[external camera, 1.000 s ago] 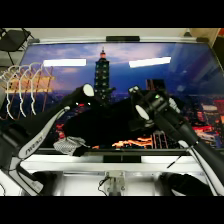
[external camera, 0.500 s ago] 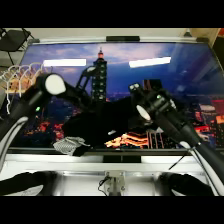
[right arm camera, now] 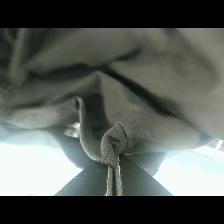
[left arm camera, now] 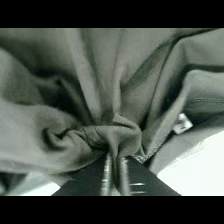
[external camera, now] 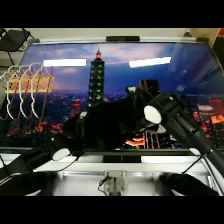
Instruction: Fold the shirts.
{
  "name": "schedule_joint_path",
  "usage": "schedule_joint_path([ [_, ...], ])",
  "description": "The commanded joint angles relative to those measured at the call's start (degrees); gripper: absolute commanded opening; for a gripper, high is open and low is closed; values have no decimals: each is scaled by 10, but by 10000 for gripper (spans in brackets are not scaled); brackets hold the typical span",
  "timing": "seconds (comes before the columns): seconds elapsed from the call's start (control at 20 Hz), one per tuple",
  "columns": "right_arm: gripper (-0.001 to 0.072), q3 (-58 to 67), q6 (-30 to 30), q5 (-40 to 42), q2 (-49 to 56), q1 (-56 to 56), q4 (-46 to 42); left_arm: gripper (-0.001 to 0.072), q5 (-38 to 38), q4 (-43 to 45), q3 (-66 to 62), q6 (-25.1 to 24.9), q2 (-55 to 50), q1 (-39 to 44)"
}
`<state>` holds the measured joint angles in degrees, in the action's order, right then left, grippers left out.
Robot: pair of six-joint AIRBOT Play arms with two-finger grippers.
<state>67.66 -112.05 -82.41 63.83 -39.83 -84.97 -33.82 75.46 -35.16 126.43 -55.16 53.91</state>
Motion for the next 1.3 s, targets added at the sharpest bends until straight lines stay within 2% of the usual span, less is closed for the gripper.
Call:
schedule_joint_path([
  [0.0, 61, -5, 3, -3, -1, 0, 34, 514, 50, 9, 51, 63, 12, 12],
  [0.05, 61, -5, 3, -7, -1, 0, 35, 612, 36, 9, 47, 57, 21, -6],
  [0.1, 61, -5, 3, -11, -1, 0, 35, 611, 21, 9, 41, 35, 32, -27],
  [0.25, 61, -5, 3, -21, -1, 0, 35, 612, -70, 9, 8, -85, 77, -111],
  [0.3, 61, -5, 3, -22, -1, 0, 35, 614, -113, 9, -10, -121, 92, -144],
  [0.4, 61, -5, 3, -21, -1, 0, 35, 684, -209, 7, -52, -193, 117, -204],
  [0.55, 61, -5, 3, -19, -1, 0, 34, 683, -334, 7, -131, -293, 131, -293],
  [0.75, 62, -5, 2, -9, -1, 0, 34, 640, -350, 41, -254, -392, 87, -500],
  [0.9, 62, -5, 1, -11, -1, 0, 35, 643, -379, 52, -333, -451, -15, -638],
  [0.95, 62, -5, -3, -13, -1, 0, 35, 677, -389, 52, -351, -465, -54, -668],
  [1.1, 62, -5, -11, -22, -1, 0, 35, 677, -374, 51, -374, -495, -145, -715],
  [1.25, 62, -5, -16, -22, -1, 0, 35, 676, -372, 51, -399, -545, -215, -721],
])
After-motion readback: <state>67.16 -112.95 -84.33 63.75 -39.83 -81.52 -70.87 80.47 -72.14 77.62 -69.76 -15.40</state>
